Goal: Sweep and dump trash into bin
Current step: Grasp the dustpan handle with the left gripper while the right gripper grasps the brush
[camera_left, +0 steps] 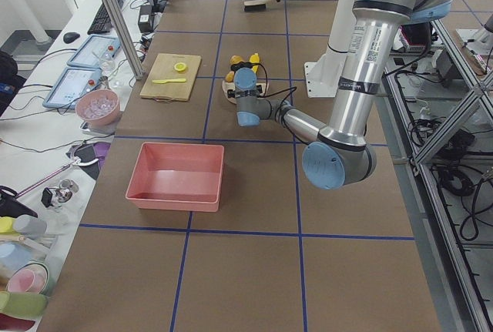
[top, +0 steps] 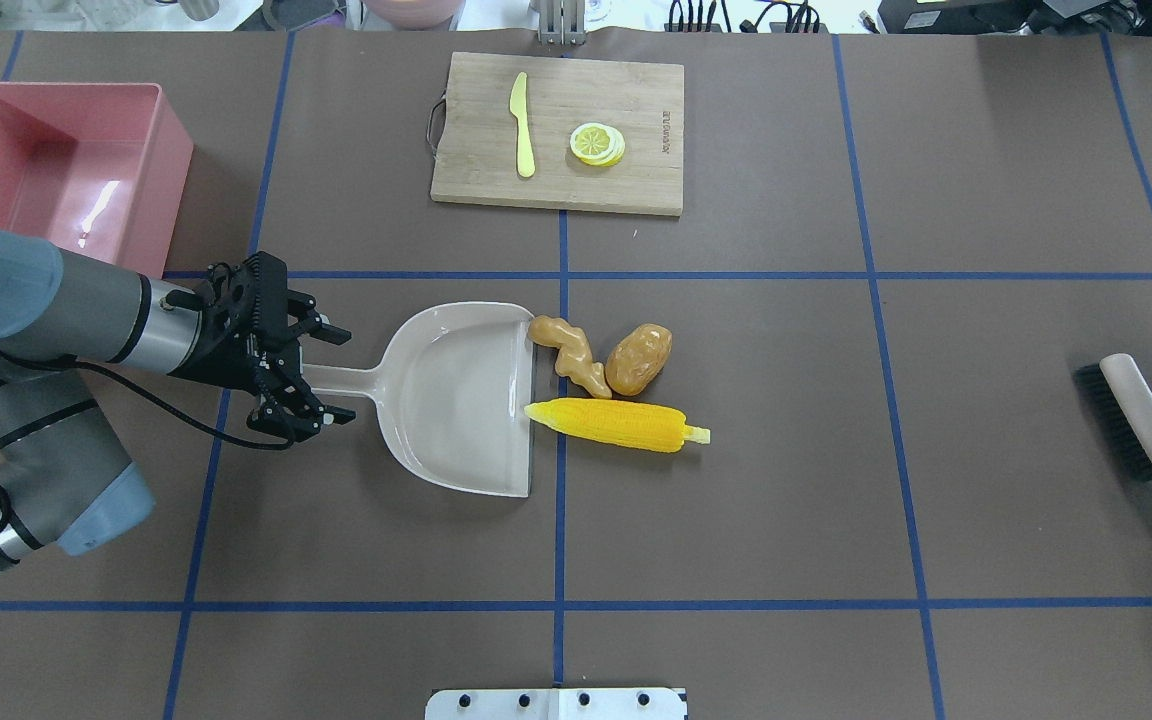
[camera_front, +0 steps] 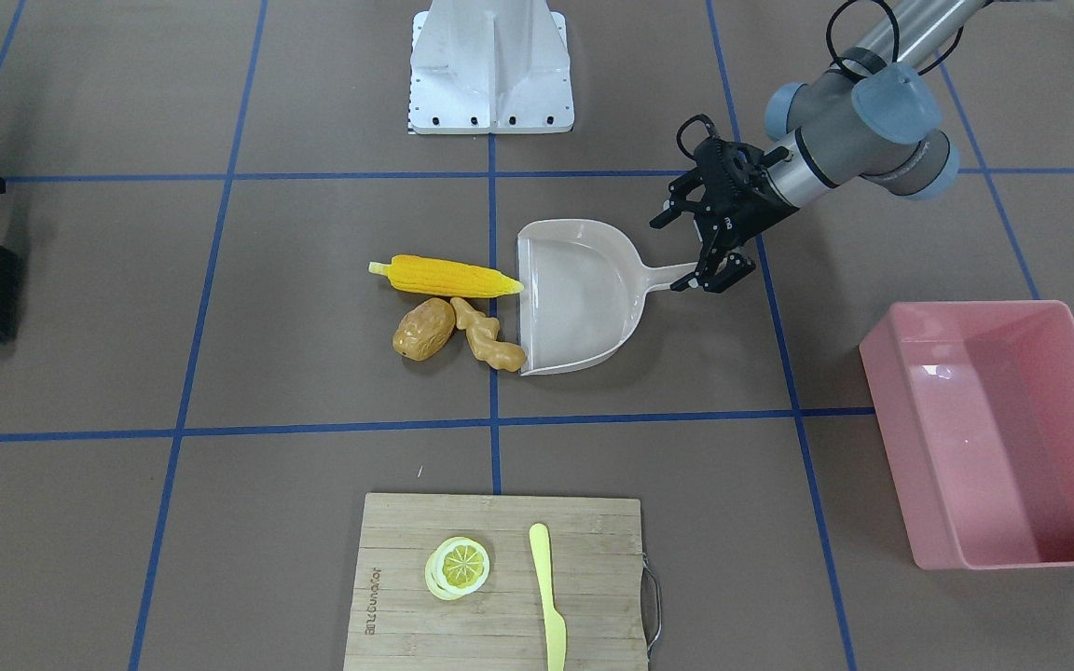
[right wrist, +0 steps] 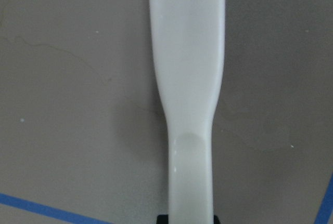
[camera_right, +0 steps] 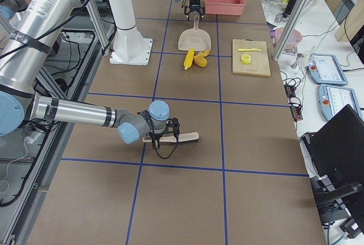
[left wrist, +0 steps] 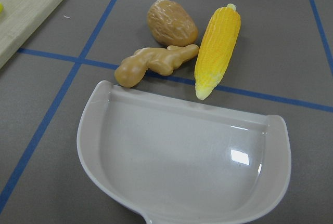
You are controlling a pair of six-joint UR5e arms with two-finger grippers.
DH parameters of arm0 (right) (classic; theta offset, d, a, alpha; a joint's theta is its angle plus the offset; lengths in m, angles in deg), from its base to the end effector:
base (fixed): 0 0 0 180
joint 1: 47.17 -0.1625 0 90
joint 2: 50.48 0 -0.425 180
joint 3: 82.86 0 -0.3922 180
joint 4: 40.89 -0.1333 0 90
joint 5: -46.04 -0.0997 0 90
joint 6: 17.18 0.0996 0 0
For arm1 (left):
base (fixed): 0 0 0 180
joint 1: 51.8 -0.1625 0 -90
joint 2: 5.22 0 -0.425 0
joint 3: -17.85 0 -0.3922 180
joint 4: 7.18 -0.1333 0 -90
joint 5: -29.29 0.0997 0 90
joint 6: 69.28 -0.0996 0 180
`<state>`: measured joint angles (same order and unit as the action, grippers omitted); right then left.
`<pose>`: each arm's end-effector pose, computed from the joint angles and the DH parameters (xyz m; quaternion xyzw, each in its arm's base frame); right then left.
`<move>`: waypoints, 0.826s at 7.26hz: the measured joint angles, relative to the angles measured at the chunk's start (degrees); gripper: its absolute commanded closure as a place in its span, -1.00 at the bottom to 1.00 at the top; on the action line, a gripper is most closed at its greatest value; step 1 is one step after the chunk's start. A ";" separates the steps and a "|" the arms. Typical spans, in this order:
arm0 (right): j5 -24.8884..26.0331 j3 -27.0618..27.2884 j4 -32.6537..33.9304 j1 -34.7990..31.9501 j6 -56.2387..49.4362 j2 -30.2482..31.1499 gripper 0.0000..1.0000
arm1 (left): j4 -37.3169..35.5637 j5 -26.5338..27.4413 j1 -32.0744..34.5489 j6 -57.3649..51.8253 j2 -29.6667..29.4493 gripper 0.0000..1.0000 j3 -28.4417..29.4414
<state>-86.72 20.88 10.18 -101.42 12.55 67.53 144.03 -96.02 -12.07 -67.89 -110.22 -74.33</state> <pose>-0.1229 -0.2832 0.6593 -0.0254 -0.4071 -0.1255 0.9044 0.4010 -0.4318 0.3759 0.4396 0.4739 0.4800 0.5930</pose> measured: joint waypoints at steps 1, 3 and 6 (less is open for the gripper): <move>-0.09 1.21 0.10 0.08 -0.14 0.16 1.00 | 0.08 0.04 -0.04 -1.09 -0.08 -0.94 1.10; -0.30 6.36 2.63 1.55 1.01 0.88 1.00 | 0.19 0.12 -0.25 -1.81 -0.39 -0.91 2.21; 1.79 16.08 12.72 10.10 13.95 -4.91 1.00 | 0.03 0.21 -0.88 -1.85 -0.53 -0.86 2.81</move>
<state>-84.93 36.96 22.90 -91.32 26.50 62.63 144.06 -95.81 -12.96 -69.75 -110.75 -71.52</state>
